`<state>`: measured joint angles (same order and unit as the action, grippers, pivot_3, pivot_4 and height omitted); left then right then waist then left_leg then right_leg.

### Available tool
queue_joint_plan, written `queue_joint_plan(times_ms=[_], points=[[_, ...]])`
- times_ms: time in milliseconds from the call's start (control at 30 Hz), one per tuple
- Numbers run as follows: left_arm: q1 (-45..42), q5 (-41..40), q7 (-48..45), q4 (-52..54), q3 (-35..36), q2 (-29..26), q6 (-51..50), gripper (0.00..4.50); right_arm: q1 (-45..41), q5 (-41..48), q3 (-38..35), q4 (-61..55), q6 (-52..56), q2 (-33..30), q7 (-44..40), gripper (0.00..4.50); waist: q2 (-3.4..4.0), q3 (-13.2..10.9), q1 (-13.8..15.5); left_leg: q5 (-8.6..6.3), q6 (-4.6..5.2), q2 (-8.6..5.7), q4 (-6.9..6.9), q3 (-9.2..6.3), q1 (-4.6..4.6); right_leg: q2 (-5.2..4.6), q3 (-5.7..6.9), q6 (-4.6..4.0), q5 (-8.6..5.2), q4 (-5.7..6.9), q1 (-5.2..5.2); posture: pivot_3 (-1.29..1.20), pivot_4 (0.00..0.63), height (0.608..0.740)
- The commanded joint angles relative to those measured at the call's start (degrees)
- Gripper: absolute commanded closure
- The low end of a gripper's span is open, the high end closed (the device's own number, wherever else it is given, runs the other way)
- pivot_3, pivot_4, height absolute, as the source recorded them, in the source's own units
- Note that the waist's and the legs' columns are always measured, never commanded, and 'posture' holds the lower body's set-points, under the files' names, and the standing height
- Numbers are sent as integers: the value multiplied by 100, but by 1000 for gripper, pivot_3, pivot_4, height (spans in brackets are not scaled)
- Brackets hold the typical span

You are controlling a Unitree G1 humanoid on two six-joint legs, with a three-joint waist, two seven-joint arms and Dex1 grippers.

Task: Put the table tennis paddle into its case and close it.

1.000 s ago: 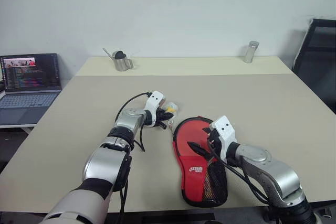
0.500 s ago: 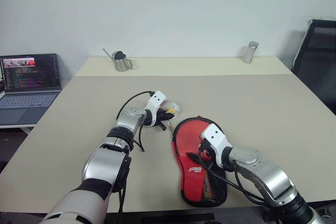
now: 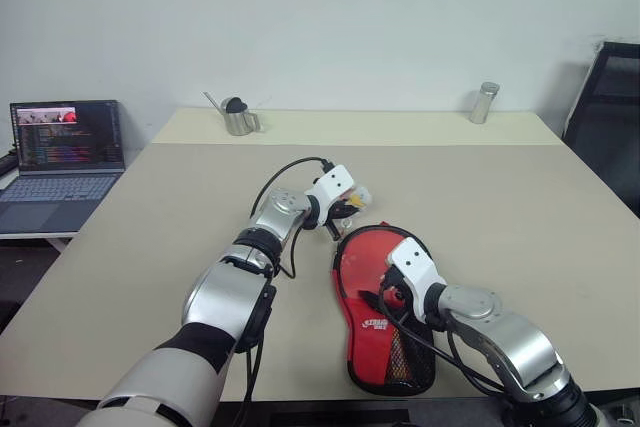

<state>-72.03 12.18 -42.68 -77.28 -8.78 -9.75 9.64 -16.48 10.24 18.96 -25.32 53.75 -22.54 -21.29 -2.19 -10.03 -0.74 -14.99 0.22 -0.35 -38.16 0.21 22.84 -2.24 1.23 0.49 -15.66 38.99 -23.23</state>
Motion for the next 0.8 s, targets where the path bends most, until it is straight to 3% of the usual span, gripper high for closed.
queue_joint_plan(times_ms=[33,533,800], points=[[-385,166,392,37,-29,169,300,4408,272,-91,81,110,471,-50,113,0,0,0,40,0,0,0,0,0,0,0,0,0,0,0,0,0,150,740],[-749,1138,1597,-105,-490,652,910,4408,449,-72,125,-260,817,131,429,0,0,1,69,0,0,-3,1,-3,2,0,3,1,-1,-2,0,0,150,740],[-820,1523,1583,-115,-830,1147,1466,4408,561,-99,229,-290,848,316,604,0,0,1,65,0,0,-3,2,-1,0,1,2,1,-1,-2,0,0,150,740]])
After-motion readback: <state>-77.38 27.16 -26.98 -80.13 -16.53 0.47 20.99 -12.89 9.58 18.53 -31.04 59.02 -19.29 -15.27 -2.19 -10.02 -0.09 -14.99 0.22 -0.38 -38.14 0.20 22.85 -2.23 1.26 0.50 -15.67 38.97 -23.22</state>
